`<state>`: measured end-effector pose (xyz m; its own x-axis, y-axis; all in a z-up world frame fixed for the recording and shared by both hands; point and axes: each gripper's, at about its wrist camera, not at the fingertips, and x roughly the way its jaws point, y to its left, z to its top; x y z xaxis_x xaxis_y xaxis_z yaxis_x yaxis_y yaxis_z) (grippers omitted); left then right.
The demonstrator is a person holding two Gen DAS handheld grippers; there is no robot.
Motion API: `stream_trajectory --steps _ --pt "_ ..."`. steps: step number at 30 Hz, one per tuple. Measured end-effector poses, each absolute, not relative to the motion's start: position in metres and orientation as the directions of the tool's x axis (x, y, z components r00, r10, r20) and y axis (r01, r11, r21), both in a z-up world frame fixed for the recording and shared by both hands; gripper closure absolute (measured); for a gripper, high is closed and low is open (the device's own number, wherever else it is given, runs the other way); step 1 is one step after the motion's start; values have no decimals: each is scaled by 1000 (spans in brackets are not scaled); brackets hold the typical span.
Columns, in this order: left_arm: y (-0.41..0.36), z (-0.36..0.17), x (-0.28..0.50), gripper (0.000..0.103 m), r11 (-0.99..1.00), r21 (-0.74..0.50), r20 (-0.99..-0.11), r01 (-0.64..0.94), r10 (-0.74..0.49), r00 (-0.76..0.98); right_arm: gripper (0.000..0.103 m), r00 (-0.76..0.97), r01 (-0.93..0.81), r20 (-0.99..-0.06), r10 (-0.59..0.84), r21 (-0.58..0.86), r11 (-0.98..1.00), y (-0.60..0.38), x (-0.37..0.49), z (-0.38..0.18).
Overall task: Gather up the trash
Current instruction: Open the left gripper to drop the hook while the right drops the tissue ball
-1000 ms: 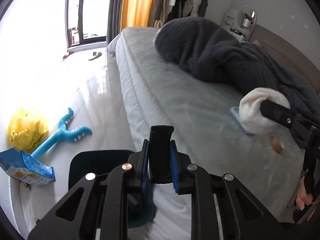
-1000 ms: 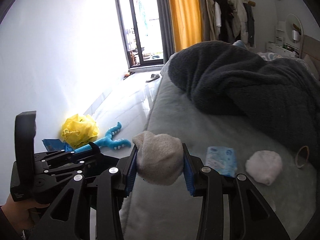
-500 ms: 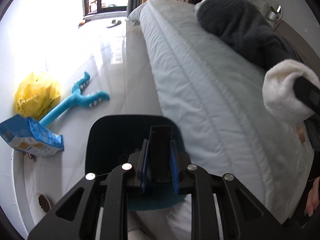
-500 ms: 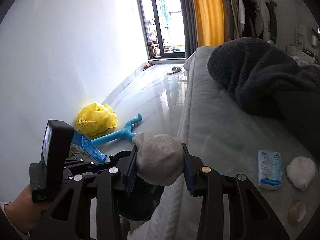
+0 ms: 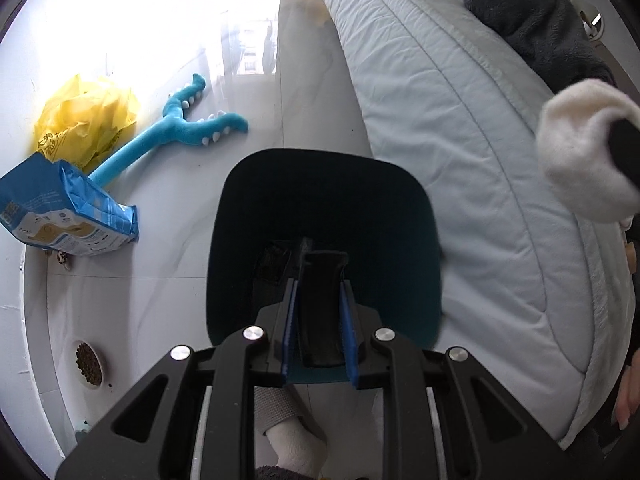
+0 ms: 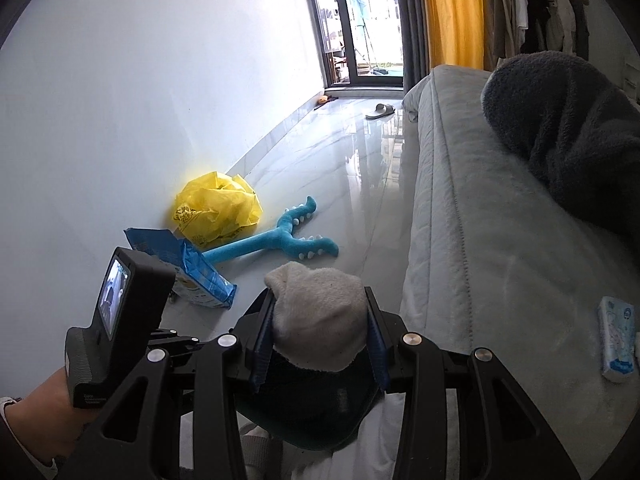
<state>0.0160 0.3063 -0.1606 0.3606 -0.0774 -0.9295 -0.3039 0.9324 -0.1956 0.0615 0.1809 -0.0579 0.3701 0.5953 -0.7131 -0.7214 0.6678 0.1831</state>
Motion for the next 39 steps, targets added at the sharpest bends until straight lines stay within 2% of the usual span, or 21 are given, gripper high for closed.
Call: stream_trajectory --steps 1,2,8,16,21,29,39 --pt "308 -162 15 71 933 -199 -930 -300 -83 359 62 363 -722 -719 593 185 667 185 62 -61" --pt "310 -162 13 67 933 -202 -930 -299 -86 357 62 355 -722 -725 590 189 666 188 62 -64" --pt "320 -159 6 59 932 -201 -928 -303 -82 364 62 329 -719 -758 564 186 670 206 66 -85" --pt "329 -143 -3 40 937 -182 -895 -297 -33 444 62 278 -712 -810 517 187 676 221 72 -116" --pt "335 -131 -7 36 936 -188 -854 -297 -6 520 62 253 -710 -835 488 183 681 231 71 -135" --pt "338 -103 -15 36 940 -189 -752 -283 47 657 62 195 -687 -875 444 201 698 241 75 -167" --pt "346 -77 -23 35 933 -223 -663 -281 66 746 61 143 -683 -910 388 193 705 254 72 -198"
